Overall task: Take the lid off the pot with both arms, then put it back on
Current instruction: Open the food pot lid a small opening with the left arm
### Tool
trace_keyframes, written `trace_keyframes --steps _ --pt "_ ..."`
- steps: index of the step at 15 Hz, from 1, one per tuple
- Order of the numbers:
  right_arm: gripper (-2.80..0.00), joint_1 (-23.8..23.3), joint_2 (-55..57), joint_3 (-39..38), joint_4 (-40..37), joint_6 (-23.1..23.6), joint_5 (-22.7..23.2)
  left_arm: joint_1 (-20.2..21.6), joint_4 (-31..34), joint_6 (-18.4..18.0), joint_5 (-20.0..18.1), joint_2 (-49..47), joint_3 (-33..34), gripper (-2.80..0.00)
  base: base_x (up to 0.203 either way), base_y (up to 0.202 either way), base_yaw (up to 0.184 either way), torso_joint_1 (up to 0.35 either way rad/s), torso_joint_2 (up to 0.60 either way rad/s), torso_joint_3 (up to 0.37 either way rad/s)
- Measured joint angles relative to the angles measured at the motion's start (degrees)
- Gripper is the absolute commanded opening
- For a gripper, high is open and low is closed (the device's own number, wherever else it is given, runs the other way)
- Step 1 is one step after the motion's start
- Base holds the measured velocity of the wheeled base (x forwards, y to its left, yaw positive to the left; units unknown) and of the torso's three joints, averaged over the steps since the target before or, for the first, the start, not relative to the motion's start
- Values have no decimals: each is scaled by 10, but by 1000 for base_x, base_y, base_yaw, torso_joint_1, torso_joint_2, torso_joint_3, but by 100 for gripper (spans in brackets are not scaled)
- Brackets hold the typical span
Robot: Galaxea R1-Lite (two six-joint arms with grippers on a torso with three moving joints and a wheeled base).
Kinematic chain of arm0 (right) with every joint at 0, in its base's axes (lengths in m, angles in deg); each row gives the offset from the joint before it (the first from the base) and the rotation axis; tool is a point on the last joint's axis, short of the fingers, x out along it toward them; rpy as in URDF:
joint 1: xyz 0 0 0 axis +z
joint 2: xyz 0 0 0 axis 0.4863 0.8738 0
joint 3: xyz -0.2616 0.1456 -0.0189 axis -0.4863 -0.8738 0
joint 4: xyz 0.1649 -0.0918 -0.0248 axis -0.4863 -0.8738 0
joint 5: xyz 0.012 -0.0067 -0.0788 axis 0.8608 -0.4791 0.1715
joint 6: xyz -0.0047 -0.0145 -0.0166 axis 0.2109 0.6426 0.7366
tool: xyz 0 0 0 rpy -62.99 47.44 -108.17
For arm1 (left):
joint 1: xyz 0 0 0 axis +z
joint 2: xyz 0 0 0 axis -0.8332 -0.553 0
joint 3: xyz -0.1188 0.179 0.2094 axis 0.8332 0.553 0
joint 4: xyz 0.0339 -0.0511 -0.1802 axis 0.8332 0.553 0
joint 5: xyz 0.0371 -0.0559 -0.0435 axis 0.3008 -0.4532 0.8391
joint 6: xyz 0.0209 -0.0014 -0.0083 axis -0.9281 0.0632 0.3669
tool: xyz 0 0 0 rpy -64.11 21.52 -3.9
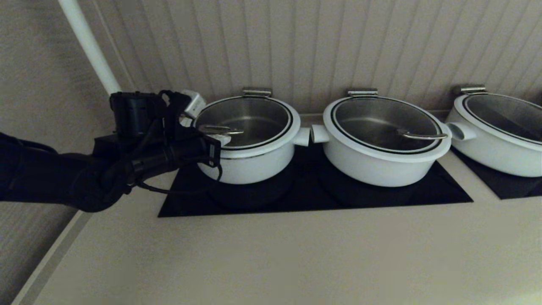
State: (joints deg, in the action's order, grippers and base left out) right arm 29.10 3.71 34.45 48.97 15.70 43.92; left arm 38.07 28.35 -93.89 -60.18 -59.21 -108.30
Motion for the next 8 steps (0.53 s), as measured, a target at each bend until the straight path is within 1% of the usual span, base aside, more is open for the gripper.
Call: trace_keyframes --steps 5,7,8 --pt "-280 0 0 0 0 4 1 0 1 0 0 -16 -35 -280 0 0 0 0 0 0" --pt "-280 0 0 0 0 21 2 0 0 6 0 -19 -48 -280 0 0 0 0 0 0" --pt "-280 0 0 0 0 32 4 0 0 14 0 -19 -55 -280 0 0 0 0 0 0"
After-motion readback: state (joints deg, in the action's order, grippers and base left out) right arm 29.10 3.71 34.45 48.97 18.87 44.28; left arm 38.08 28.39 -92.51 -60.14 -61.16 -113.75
